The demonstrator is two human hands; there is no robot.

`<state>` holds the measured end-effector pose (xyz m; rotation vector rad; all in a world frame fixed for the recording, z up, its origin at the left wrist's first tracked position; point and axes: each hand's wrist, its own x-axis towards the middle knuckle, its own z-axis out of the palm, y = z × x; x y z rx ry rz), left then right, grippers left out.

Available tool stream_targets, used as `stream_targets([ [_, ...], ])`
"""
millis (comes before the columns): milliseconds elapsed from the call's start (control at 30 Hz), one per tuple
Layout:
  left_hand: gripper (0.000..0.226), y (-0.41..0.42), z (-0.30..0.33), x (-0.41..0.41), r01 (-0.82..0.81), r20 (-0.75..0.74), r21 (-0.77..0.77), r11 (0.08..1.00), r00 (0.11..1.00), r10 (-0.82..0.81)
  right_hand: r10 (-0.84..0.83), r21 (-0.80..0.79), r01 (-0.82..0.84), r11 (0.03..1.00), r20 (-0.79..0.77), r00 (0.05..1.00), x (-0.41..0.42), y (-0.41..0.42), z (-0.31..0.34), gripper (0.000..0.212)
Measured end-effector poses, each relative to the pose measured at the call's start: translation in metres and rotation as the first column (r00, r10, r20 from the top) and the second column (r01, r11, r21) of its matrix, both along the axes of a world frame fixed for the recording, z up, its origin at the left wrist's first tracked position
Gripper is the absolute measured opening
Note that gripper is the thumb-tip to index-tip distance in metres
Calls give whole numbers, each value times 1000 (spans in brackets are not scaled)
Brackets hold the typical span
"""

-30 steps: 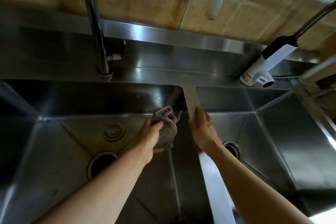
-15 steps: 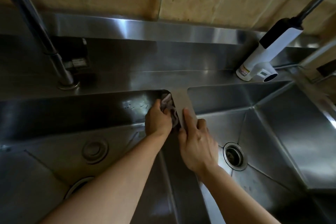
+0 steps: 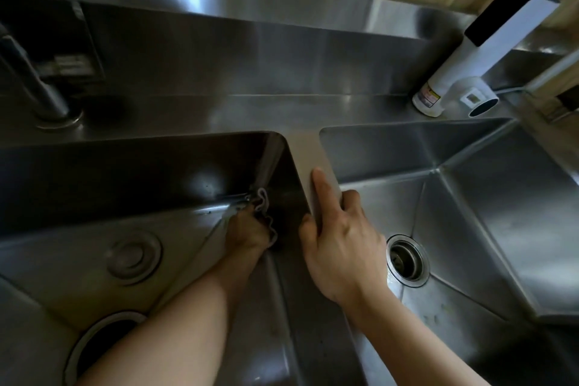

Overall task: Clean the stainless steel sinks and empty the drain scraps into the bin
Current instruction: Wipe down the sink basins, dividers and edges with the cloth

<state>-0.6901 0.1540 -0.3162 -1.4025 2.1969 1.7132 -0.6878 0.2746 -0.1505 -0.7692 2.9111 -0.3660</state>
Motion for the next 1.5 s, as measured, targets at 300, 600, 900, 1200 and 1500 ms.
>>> stream_targets([
  [300,36,13,92,16,-32,-400,-68,997,917,2,-58,-25,61,998,109,992,6,0,11,62],
  [600,32,54,56,48,-41,-305,-181,983,952,-16,-54,-79,54,995,6,999,5,-2,10,68],
  [900,35,42,7,45,156,57,-142,978,987,-149,-81,-92,80,993,-2,997,3,-2,4,67],
  [1200,28,77,106,95,47,-470,-56,997,880,-68,-74,-156,103,982,180,981,8,6,17,52],
  [1500,36,99,110,110,52,-398,-98,994,913,-87,-38,-210,90,974,239,970,40,55,16,47],
])
